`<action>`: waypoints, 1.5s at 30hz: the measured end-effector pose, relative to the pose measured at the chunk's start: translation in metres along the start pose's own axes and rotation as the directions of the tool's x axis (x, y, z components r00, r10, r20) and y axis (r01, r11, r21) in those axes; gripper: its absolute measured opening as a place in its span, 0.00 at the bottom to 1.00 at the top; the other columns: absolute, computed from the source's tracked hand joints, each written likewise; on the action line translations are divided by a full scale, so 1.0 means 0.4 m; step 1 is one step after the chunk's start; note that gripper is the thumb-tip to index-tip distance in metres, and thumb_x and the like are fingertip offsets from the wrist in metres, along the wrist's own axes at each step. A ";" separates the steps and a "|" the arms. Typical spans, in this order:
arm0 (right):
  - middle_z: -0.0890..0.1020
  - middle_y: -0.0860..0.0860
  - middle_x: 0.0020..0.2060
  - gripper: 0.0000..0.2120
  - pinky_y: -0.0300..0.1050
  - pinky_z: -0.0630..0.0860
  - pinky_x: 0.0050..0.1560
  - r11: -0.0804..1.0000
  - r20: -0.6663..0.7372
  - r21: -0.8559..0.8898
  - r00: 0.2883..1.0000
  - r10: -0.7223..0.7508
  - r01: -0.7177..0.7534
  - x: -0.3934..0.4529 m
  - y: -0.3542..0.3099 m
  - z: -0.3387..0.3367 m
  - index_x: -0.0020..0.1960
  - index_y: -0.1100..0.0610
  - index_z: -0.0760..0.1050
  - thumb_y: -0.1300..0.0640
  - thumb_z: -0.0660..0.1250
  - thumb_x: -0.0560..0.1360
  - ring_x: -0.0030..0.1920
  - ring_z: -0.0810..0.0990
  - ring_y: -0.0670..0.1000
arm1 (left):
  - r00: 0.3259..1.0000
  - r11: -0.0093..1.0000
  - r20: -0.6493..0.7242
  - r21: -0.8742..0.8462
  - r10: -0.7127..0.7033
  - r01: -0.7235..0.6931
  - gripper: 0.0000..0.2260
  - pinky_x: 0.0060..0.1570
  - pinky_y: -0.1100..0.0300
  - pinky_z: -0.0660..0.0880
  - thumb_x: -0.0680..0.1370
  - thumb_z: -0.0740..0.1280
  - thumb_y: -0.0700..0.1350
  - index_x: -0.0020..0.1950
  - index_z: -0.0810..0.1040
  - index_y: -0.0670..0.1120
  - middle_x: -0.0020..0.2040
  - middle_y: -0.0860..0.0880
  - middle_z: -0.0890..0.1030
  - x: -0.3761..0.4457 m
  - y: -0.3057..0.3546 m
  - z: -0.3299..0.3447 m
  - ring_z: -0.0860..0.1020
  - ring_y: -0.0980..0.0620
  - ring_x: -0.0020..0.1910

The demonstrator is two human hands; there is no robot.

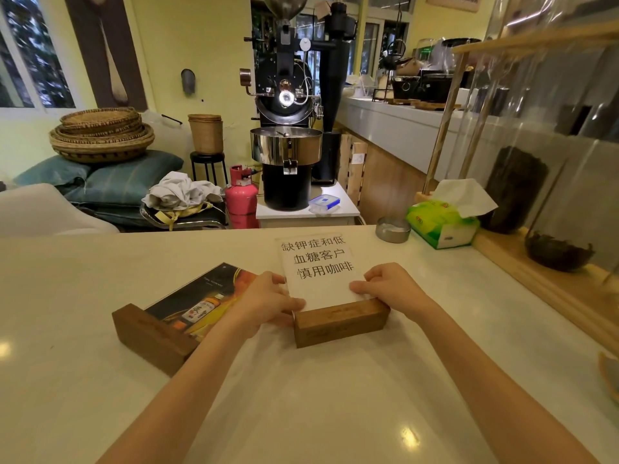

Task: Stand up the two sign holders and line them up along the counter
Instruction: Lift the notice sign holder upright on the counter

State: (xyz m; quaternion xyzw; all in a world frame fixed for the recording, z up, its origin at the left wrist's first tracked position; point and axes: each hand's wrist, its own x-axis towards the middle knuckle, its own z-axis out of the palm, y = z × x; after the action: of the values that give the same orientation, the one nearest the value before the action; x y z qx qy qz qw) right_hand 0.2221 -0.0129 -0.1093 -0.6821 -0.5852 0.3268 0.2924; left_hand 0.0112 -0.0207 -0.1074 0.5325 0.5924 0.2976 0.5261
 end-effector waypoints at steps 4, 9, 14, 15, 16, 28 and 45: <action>0.78 0.46 0.37 0.14 0.32 0.67 0.31 0.997 -0.032 0.055 0.998 -0.059 0.061 0.000 -0.001 -0.005 0.51 0.58 0.74 0.51 0.70 0.70 0.35 0.75 0.43 | 0.995 0.994 -0.041 0.061 0.090 -0.087 0.26 0.39 0.53 0.82 0.69 0.72 0.35 0.63 0.65 0.44 0.45 0.45 0.77 -0.009 0.016 -0.003 0.80 0.48 0.45; 0.83 0.53 0.44 0.17 0.34 0.73 0.34 0.976 -0.071 0.151 0.987 -0.146 0.155 -0.008 0.004 -0.011 0.54 0.61 0.75 0.53 0.71 0.69 0.43 0.82 0.51 | 0.968 0.965 -0.099 0.156 0.230 -0.213 0.25 0.44 0.48 0.82 0.69 0.73 0.36 0.61 0.66 0.45 0.46 0.43 0.78 -0.029 0.029 -0.001 0.81 0.44 0.48; 0.81 0.50 0.43 0.11 0.37 0.77 0.35 0.957 -0.079 0.198 0.976 -0.201 0.213 -0.015 -0.003 -0.015 0.49 0.58 0.73 0.56 0.71 0.70 0.43 0.81 0.51 | 0.936 0.913 -0.095 0.272 0.338 -0.302 0.22 0.43 0.50 0.82 0.68 0.73 0.36 0.55 0.66 0.45 0.51 0.42 0.79 -0.042 0.041 -0.005 0.81 0.44 0.46; 0.82 0.51 0.43 0.11 0.38 0.78 0.36 0.953 -0.081 0.207 0.975 -0.207 0.220 -0.015 -0.003 -0.018 0.49 0.58 0.74 0.57 0.71 0.70 0.43 0.81 0.52 | 0.931 0.901 -0.086 0.298 0.354 -0.315 0.21 0.43 0.49 0.82 0.68 0.73 0.36 0.54 0.66 0.45 0.51 0.44 0.78 -0.045 0.044 -0.004 0.81 0.44 0.46; 0.82 0.52 0.43 0.11 0.40 0.79 0.38 0.951 -0.080 0.214 0.974 -0.213 0.225 -0.016 -0.003 -0.022 0.48 0.58 0.74 0.57 0.71 0.69 0.44 0.82 0.53 | 0.926 0.886 -0.071 0.327 0.371 -0.330 0.21 0.44 0.49 0.82 0.68 0.74 0.37 0.55 0.66 0.45 0.51 0.46 0.78 -0.049 0.045 -0.003 0.80 0.44 0.47; 0.85 0.49 0.42 0.17 0.46 0.81 0.45 0.977 0.008 0.087 0.981 -0.196 0.195 -0.031 0.005 -0.085 0.49 0.62 0.81 0.58 0.77 0.62 0.41 0.83 0.52 | 0.899 0.779 0.127 0.458 0.420 -0.429 0.23 0.48 0.60 0.79 0.68 0.74 0.38 0.61 0.74 0.46 0.54 0.48 0.80 -0.078 0.049 -0.005 0.79 0.50 0.49; 0.83 0.52 0.33 0.14 0.35 0.79 0.29 0.988 0.248 -0.153 0.968 0.027 0.012 -0.159 -0.124 -0.017 0.43 0.59 0.79 0.48 0.68 0.71 0.29 0.81 0.47 | 0.928 0.775 0.244 0.512 0.282 -0.370 0.14 0.58 0.54 0.76 0.71 0.71 0.47 0.55 0.77 0.46 0.55 0.48 0.81 -0.115 0.064 -0.068 0.79 0.51 0.54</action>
State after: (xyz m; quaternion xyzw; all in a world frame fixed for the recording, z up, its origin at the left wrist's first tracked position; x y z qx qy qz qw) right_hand 0.1910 -0.0690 -0.0599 -0.6583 -0.6380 0.3651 0.1621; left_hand -0.0118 -0.0518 -0.0628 0.7767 0.5087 0.1603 0.3352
